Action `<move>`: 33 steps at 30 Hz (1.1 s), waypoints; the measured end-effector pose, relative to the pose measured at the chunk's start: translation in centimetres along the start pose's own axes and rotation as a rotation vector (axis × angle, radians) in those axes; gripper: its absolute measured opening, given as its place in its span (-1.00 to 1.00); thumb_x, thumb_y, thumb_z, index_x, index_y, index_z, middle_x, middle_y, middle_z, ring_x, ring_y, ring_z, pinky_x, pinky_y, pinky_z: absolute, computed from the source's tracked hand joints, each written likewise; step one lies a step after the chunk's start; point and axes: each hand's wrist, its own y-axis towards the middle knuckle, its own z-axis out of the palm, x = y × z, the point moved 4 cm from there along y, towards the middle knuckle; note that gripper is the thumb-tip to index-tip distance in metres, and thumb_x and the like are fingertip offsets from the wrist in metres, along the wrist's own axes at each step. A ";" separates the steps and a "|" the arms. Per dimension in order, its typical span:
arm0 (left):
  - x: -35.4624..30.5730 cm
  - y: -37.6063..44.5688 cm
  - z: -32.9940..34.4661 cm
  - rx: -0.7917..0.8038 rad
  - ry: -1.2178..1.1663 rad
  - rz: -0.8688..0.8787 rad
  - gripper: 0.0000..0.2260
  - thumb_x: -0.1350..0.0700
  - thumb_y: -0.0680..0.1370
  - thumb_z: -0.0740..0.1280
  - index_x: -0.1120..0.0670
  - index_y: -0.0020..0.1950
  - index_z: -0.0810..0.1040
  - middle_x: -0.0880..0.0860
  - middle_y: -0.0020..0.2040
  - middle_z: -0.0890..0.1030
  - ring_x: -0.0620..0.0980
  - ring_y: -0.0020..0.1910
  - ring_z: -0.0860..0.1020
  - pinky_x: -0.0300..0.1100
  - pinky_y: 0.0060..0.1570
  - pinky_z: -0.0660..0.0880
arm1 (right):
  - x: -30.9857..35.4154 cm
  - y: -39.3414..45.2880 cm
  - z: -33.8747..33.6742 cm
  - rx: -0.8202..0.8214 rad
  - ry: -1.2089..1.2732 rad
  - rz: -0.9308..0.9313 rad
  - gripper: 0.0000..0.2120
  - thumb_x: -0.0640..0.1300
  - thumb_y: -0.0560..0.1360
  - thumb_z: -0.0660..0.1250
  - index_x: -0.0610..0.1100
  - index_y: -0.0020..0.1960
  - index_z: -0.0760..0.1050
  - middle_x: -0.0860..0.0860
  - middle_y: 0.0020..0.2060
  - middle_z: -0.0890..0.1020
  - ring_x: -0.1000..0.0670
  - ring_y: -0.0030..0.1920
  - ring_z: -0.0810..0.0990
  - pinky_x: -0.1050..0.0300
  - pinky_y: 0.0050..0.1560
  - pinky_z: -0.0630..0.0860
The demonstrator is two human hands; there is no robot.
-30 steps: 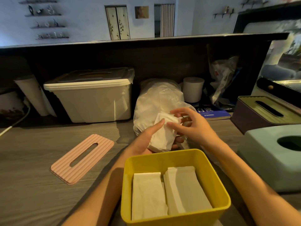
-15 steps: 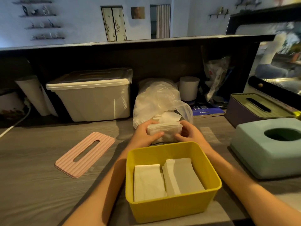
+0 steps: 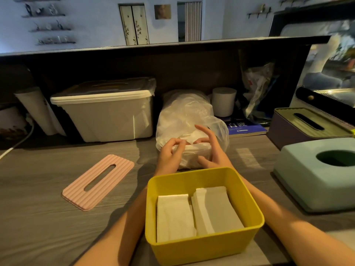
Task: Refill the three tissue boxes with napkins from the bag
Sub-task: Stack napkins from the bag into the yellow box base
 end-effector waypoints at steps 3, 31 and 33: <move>-0.4 0.0 -0.1 0.064 0.032 -0.004 -0.81 -0.12 0.65 0.26 -0.08 0.13 0.59 -0.06 0.15 0.61 -0.07 0.14 0.56 -0.19 0.04 0.56 | -0.3 0.0 -0.4 0.064 -0.141 0.009 -0.34 -0.11 0.46 0.39 0.22 0.48 0.26 0.00 0.47 0.39 0.06 0.38 0.43 0.09 0.41 0.44; -13.7 -5.3 -6.0 0.268 0.259 0.216 -0.78 0.01 0.61 0.38 -0.01 0.24 0.55 0.13 -0.10 0.74 -0.02 -0.07 0.71 -0.11 0.02 0.61 | 12.1 1.9 -3.5 -0.022 0.332 0.256 -0.68 -0.10 0.56 0.45 -0.15 0.28 0.57 -0.12 0.08 0.73 -0.03 0.10 0.71 0.13 0.10 0.63; -14.7 -6.5 -6.2 0.300 0.220 0.185 -0.77 0.04 0.61 0.38 -0.01 0.26 0.52 0.09 -0.10 0.75 -0.03 -0.08 0.72 -0.21 -0.05 0.61 | 13.1 1.2 -2.9 0.030 0.467 0.375 -0.66 -0.04 0.56 0.43 -0.19 0.26 0.59 -0.14 0.15 0.71 -0.05 0.17 0.69 0.13 0.17 0.61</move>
